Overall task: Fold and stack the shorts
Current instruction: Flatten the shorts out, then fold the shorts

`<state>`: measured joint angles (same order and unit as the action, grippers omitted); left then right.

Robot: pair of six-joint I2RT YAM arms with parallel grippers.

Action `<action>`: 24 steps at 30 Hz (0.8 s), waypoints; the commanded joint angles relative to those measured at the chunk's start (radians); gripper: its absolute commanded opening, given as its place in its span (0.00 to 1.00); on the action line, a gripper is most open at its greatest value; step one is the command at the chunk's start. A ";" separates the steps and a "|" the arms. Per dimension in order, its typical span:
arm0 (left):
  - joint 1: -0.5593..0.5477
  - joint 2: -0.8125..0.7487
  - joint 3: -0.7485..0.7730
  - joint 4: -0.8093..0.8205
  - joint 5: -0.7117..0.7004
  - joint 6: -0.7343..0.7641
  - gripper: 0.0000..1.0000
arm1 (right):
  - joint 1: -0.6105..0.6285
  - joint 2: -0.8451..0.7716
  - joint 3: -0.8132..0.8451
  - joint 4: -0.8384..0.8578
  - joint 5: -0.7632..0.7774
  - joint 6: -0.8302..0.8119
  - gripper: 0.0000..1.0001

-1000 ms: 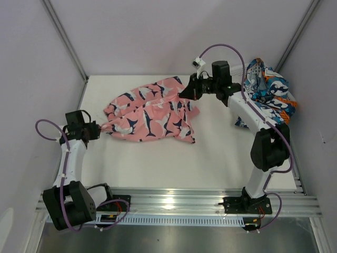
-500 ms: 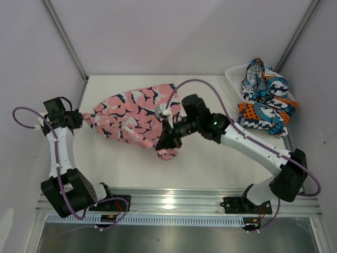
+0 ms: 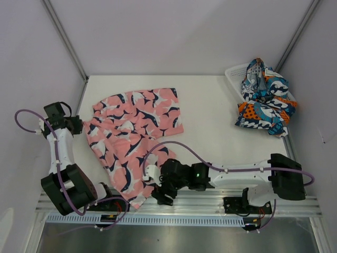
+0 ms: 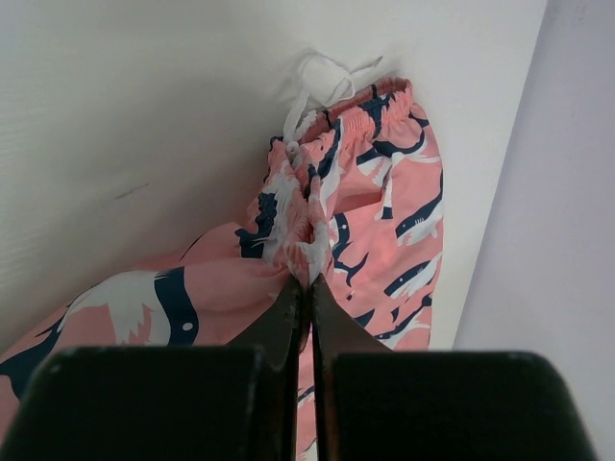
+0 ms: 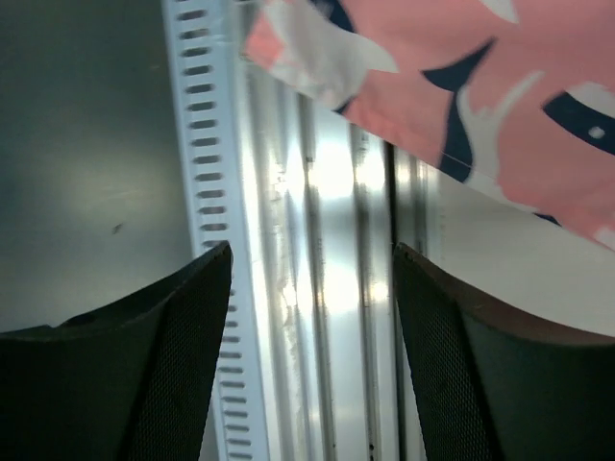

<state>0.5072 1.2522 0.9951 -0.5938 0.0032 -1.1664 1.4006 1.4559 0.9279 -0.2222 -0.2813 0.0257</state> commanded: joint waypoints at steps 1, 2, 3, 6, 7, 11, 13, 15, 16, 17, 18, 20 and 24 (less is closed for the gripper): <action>0.010 0.001 0.000 0.014 0.001 0.034 0.00 | 0.041 -0.037 -0.088 0.255 0.319 0.085 0.70; 0.008 0.001 -0.001 0.015 0.001 0.037 0.00 | 0.057 -0.025 -0.096 0.273 0.362 0.079 0.70; 0.010 0.001 -0.001 0.015 0.001 0.037 0.00 | 0.099 -0.011 -0.098 0.285 0.416 0.071 0.70; 0.010 0.003 -0.003 0.011 0.001 0.040 0.00 | 0.141 0.058 -0.092 0.349 0.522 0.034 0.67; 0.010 0.003 -0.001 0.011 0.001 0.042 0.00 | 0.155 0.078 -0.087 0.389 0.524 0.033 0.66; 0.011 0.007 -0.004 0.008 0.003 0.045 0.00 | 0.208 0.185 -0.041 0.495 0.576 0.026 0.63; 0.011 0.009 -0.004 0.005 0.001 0.048 0.00 | 0.222 0.224 -0.021 0.544 0.577 0.022 0.62; 0.013 0.006 -0.006 0.000 -0.025 0.048 0.00 | 0.228 0.288 0.009 0.572 0.590 0.026 0.60; 0.013 0.007 -0.004 0.000 -0.025 0.050 0.00 | 0.233 0.308 0.018 0.596 0.591 0.025 0.60; 0.013 0.006 -0.004 0.002 -0.025 0.050 0.00 | 0.241 0.325 0.026 0.606 0.597 0.028 0.59; 0.013 0.004 -0.006 0.000 -0.026 0.051 0.00 | 0.247 0.352 0.032 0.619 0.626 0.028 0.59; 0.013 0.003 -0.007 -0.001 -0.026 0.053 0.00 | 0.250 0.365 0.035 0.655 0.622 0.031 0.60; 0.013 0.003 -0.016 0.005 -0.022 0.056 0.00 | 0.256 0.380 0.048 0.679 0.593 0.039 0.61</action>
<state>0.5083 1.2568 0.9890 -0.5934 -0.0151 -1.1393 1.6466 1.8259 0.9279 0.3534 0.2893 0.0601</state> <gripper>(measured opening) 0.008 0.601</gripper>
